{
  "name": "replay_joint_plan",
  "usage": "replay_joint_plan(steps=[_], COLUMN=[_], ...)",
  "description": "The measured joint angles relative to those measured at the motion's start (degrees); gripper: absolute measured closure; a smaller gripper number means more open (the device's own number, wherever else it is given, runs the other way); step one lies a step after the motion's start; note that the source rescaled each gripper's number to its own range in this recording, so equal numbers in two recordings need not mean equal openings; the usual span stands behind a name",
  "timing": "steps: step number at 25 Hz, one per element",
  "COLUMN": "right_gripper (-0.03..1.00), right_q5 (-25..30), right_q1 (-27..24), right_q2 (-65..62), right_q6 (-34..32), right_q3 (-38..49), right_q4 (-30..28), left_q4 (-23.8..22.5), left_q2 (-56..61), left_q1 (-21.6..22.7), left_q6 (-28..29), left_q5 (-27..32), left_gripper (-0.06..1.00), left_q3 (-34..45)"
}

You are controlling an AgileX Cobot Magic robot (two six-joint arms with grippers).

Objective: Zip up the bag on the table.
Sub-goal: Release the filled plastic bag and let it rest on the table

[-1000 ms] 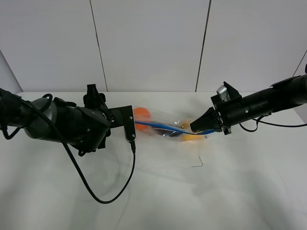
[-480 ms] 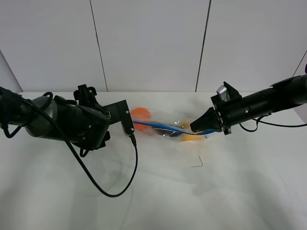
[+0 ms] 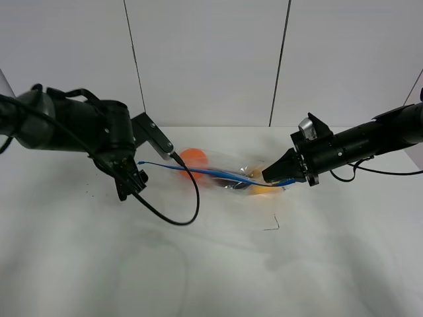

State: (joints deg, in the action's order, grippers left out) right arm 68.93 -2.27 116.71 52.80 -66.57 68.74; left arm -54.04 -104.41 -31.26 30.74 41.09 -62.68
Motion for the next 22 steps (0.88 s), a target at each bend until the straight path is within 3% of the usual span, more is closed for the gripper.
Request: replay_joint_plan(steps=[7,16,18,22], right_gripper=[0.97,0.97,0.97,0.97], right_q5=[0.0,0.0,0.0,0.0], right_q1=[0.0,0.0,0.0,0.0], right_q2=[0.0,0.0,0.0,0.0], right_q6=[0.0,0.5,0.5,0.7], right_q3=[0.0,0.0,0.0,0.0], right_q4=[-0.2,-0.9,-1.3,-1.3], left_q4=[12.5,40.9,44.2,45.3], left_q2=[6.3,8.1,8.1,8.1], left_q1=[11.9,27.3,30.5,34.5], left_q6=[-5.5,-26.6,-28.5,-30.3], left_q5=[0.4,7.1,8.9,11.4], left_gripper=[-0.06,-0.06,-0.06,-0.06], left_q3=[-0.3,-1.0,-1.0,-1.0])
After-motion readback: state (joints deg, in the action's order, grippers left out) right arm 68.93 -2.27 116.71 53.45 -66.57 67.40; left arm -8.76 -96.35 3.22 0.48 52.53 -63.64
